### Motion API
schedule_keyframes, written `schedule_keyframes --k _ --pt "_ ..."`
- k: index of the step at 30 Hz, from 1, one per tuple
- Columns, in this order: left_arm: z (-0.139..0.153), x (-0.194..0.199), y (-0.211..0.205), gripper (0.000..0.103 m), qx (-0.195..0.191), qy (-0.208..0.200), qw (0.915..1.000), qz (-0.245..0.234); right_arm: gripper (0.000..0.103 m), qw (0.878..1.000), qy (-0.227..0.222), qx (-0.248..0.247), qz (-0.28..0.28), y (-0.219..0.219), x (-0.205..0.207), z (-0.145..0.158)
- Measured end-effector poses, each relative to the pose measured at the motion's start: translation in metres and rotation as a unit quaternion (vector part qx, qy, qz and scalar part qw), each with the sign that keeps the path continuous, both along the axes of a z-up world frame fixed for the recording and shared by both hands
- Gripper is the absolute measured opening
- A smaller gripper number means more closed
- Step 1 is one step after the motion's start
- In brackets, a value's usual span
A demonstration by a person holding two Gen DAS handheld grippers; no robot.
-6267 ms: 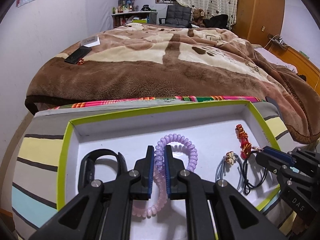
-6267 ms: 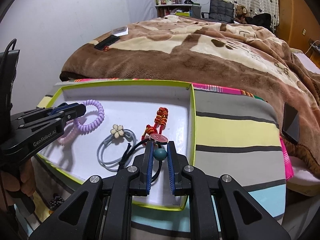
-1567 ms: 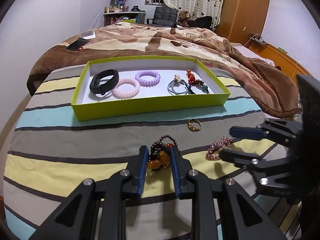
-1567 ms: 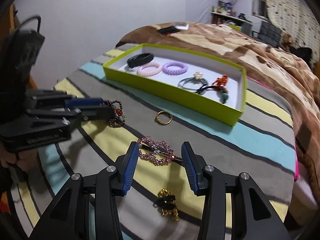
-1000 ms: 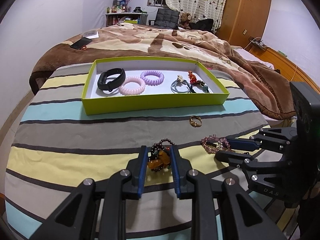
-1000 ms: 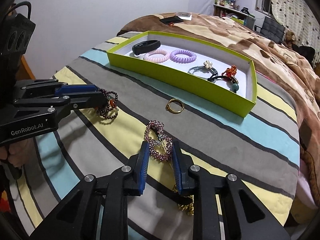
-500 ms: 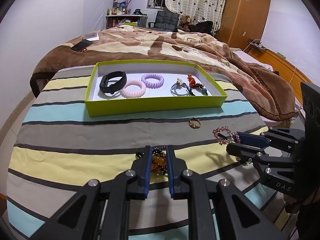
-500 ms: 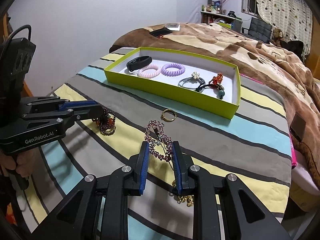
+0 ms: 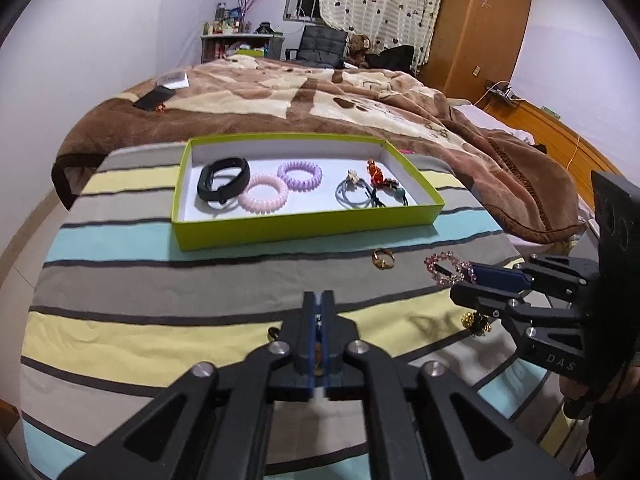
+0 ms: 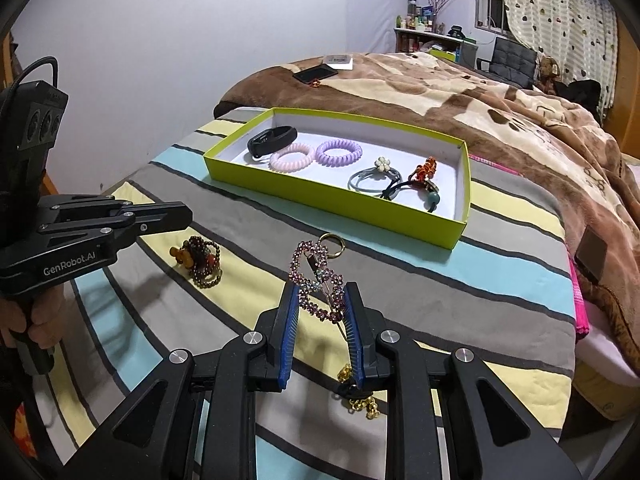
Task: Organize jewelry
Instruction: 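Carry the bracelet and the beaded clip over the lime-green box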
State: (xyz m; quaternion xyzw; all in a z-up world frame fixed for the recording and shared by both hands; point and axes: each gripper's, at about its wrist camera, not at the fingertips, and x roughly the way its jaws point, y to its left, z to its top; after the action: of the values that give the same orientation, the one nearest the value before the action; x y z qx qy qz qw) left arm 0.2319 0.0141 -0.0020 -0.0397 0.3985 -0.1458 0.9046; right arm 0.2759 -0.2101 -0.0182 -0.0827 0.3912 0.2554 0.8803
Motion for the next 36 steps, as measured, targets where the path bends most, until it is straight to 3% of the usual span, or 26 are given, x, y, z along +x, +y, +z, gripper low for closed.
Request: schedule_keyframes --k 1,2,3,5,15,17,21,36 --pt "-0.001 -0.001 0.001 0.039 0.0 0.002 1.0 -0.001 0.023 1.0 0.0 -0.001 0.001 0.0 0.0 -0.001" --pt "-0.003 -0.001 0.003 0.053 -0.002 0.001 1.0 0.002 0.023 1.0 0.001 -0.001 0.001 0.0 0.0 -0.002" --pt "-0.004 -0.002 0.004 0.054 -0.005 0.001 1.0 0.002 0.023 1.0 0.002 -0.001 0.002 0.001 0.0 -0.003" --pt "-0.007 -0.001 0.003 0.054 -0.009 0.01 0.9999 -0.006 0.023 1.0 0.003 -0.002 0.002 0.001 0.0 -0.004" --pt "-0.03 0.006 -0.018 0.052 0.045 0.05 0.9977 -0.01 0.023 1.0 0.003 -0.002 0.001 -0.001 0.0 -0.005" --pt "-0.03 0.005 -0.018 0.036 0.05 0.047 0.9976 -0.007 0.023 1.0 0.003 -0.002 0.001 -0.002 0.0 -0.005" --pt "-0.027 0.003 -0.017 0.024 0.042 0.041 0.9983 -0.004 0.023 1.0 0.002 -0.002 0.001 -0.002 0.0 -0.005" --pt "0.005 0.005 -0.013 0.02 0.022 -0.005 0.9998 0.002 0.023 1.0 -0.015 0.004 -0.007 -0.002 0.003 0.012"
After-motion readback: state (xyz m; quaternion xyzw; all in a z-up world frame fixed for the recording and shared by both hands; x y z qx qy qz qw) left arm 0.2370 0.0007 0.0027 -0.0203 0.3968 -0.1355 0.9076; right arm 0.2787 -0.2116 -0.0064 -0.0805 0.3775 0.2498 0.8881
